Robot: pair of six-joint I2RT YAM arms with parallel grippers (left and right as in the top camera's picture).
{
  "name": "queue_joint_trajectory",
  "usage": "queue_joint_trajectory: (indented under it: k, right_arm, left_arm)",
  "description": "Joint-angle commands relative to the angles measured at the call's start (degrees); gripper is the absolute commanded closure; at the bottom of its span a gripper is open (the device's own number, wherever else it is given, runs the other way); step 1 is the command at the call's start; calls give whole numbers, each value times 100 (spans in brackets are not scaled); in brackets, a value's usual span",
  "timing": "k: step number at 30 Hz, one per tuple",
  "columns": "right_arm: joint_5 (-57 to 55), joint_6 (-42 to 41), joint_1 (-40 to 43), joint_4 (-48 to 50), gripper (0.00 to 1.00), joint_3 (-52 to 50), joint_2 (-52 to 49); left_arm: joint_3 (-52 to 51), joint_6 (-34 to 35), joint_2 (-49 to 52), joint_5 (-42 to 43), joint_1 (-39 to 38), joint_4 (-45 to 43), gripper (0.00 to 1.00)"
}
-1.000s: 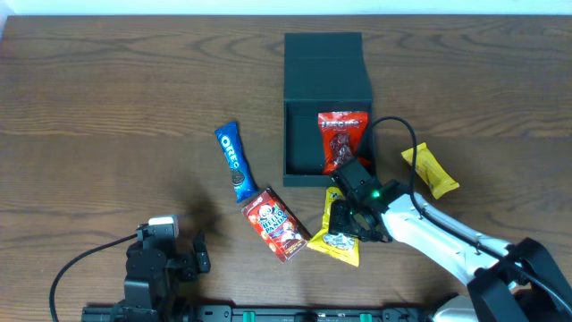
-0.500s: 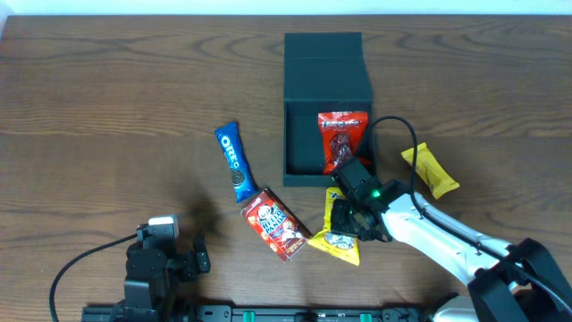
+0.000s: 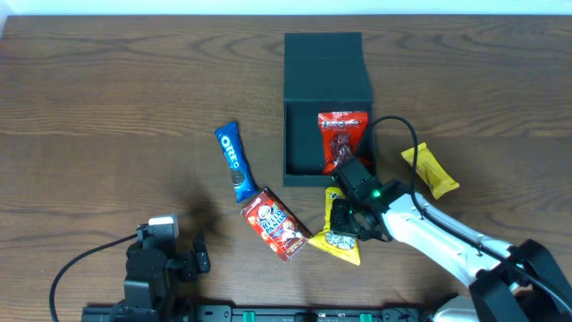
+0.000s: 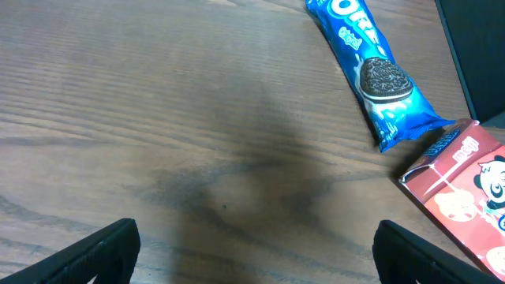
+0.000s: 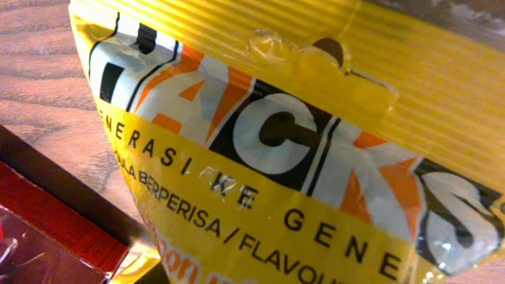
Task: Pack container
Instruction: 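Grasp the yellow bag with the right gripper and lift it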
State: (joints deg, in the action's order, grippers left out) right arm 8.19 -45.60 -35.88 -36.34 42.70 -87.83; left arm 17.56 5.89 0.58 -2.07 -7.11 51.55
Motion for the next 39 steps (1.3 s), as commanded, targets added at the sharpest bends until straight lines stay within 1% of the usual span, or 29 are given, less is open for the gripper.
queue_joint_trajectory:
  k: [1, 4, 8, 13, 19, 30, 35, 39]
  right_arm:
    - [-20, -109, -162, -31, 73, -76, -105]
    - [2, -111, -197, -31, 74, -76, -105]
    - [142, -109, -210, -28, 81, -76, -105]
    - [262, -111, -262, -31, 85, -76, -31]
    - [284, -114, -450, -96, 85, -76, 350]
    - [304, -415, -953, -503, 88, -76, 1150]
    - [304, -476, -1008, -498, 88, -44, 1471]
    - [302, -459, -1008, -511, 89, 177, 1565]
  left_arm:
    - [-221, -122, -39, 20, 35, 162, 5]
    - [-221, -122, -37, 20, 35, 162, 5]
    - [-221, -122, -37, 20, 35, 162, 5]
    - [-221, -122, -39, 20, 35, 162, 5]
    - [-221, -122, -37, 20, 35, 162, 5]
    - [-221, -122, -37, 20, 35, 162, 5]
    - [-221, -122, -37, 20, 35, 162, 5]
    - [-221, -122, -39, 20, 35, 162, 5]
